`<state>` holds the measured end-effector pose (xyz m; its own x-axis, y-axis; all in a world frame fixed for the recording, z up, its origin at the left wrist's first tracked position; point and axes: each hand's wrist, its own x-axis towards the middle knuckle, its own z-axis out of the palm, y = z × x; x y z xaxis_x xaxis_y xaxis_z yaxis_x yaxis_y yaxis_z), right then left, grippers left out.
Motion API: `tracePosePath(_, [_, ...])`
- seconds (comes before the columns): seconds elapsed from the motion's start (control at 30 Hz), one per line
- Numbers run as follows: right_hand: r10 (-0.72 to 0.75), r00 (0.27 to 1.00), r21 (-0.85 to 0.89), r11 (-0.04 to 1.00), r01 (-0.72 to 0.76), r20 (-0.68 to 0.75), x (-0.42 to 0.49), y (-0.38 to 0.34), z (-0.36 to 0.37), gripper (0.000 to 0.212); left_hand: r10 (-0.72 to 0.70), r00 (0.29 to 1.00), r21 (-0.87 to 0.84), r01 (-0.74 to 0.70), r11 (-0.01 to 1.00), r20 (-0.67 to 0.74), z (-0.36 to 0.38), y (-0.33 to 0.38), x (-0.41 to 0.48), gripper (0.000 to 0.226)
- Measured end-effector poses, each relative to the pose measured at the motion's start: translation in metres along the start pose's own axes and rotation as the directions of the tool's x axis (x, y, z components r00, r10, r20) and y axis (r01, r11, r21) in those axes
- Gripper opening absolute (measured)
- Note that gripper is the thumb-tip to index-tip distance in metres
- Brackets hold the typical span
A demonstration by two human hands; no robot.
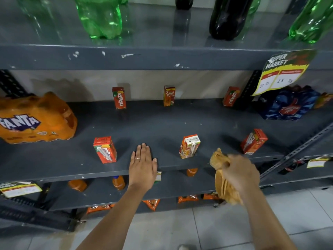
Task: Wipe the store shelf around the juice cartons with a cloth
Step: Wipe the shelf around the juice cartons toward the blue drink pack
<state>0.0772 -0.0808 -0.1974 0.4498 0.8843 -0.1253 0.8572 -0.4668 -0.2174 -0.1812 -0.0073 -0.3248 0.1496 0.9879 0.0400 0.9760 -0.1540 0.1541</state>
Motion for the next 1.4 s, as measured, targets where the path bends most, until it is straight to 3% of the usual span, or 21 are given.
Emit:
tracePosePath(0.17, [-0.176, 0.958, 0.046, 0.981, 0.191, -0.226, 0.084, -0.033, -0.043, 0.014, -0.017, 0.999, -0.005, 0.017, 1.0, -0.033, 0.005, 0.001, 0.001, 0.078])
tracePosePath(0.23, [-0.312, 0.91, -0.024, 0.948, 0.318, -0.271, 0.128, -0.055, -0.05, 0.029, -0.038, 0.998, -0.012, 0.038, 0.999, -0.042, 0.008, 0.002, 0.002, 0.077])
tracePosePath(0.33, [-0.446, 0.884, -0.151, 0.892, 0.426, -0.137, 0.199, -0.083, -0.039, 0.04, -0.094, 0.993, -0.004, 0.094, 0.996, -0.066, 0.012, 0.005, 0.002, 0.07])
tracePosePath(0.43, [-0.401, 0.916, -0.107, 0.91, 0.402, 0.033, 0.266, -0.084, 0.004, 0.033, -0.123, 0.989, 0.001, 0.124, 0.992, -0.078, 0.011, 0.008, 0.002, 0.064])
tracePosePath(0.5, [-0.329, 0.939, -0.186, 0.921, 0.342, 0.097, 0.279, -0.08, 0.03, 0.049, -0.111, 0.988, -0.026, 0.109, 0.994, -0.108, 0.008, 0.01, 0.002, 0.06])
tracePosePath(0.57, [-0.283, 0.958, -0.259, 0.922, 0.287, 0.051, 0.259, -0.081, 0.039, 0.055, -0.104, 0.987, -0.035, 0.1, 0.994, -0.124, 0.007, 0.011, 0.002, 0.058])
tracePosePath(0.67, [-0.359, 0.929, -0.242, 0.897, 0.371, 0.093, 0.212, -0.071, 0.037, 0.033, -0.121, 0.985, -0.039, 0.117, 0.992, -0.122, 0.007, 0.012, 0.003, 0.058])
tracePosePath(0.83, [-0.412, 0.893, -0.251, 0.859, 0.447, 0.179, 0.112, 0.002, 0.042, 0.042, -0.134, 0.982, -0.053, 0.128, 0.99, -0.136, 0.011, 0.013, 0.003, 0.059])
tracePosePath(0.97, [-0.564, 0.795, -0.172, 0.78, 0.601, 0.222, 0.043, 0.035, 0.035, 0.055, -0.127, 0.983, -0.042, 0.123, 0.992, -0.133, 0.012, 0.011, 0.005, 0.061])
tracePosePath(1.07, [-0.505, 0.831, -0.045, 0.848, 0.528, 0.232, 0.043, 0.043, 0.027, 0.059, -0.113, 0.987, -0.035, 0.11, 0.993, -0.112, 0.012, 0.011, 0.003, 0.063])
tracePosePath(1.17, [-0.419, 0.908, -0.004, 0.908, 0.419, 0.025, 0.073, 0.027, 0.002, 0.041, -0.086, 0.99, -0.042, 0.082, 0.996, -0.109, 0.011, 0.009, 0.002, 0.063])
tracePosePath(1.23, [-0.351, 0.934, 0.008, 0.936, 0.353, -0.068, 0.105, 0.01, -0.002, 0.046, -0.072, 0.992, -0.048, 0.067, 0.997, -0.105, 0.01, 0.007, 0.001, 0.064])
tracePosePath(1.3, [-0.363, 0.932, -0.025, 0.932, 0.362, -0.023, 0.119, -0.004, 0.012, 0.05, -0.054, 0.993, -0.054, 0.048, 0.997, -0.108, 0.011, 0.004, 0.0, 0.064])
tracePosePath(1.4, [-0.265, 0.963, -0.06, 0.962, 0.268, 0.051, 0.108, -0.007, 0.043, 0.047, -0.044, 0.991, -0.079, 0.034, 0.996, -0.124, 0.012, 0.003, 0.0, 0.062])
